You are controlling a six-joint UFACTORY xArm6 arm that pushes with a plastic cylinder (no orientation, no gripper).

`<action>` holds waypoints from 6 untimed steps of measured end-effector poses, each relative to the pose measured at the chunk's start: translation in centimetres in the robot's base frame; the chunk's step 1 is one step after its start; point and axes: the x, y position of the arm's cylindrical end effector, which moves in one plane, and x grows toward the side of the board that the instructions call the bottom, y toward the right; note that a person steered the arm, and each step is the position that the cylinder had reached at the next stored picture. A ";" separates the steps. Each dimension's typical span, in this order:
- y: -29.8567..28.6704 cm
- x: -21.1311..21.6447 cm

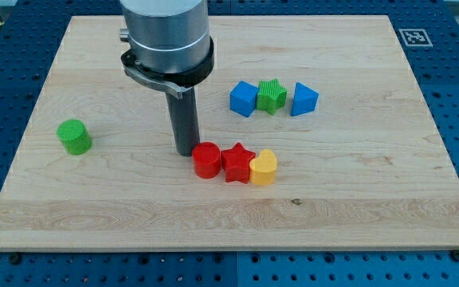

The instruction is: Point your arm closer to the green circle

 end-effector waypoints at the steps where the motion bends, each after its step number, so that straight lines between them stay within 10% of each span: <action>1: 0.0 0.2; 6: -5.5 1.4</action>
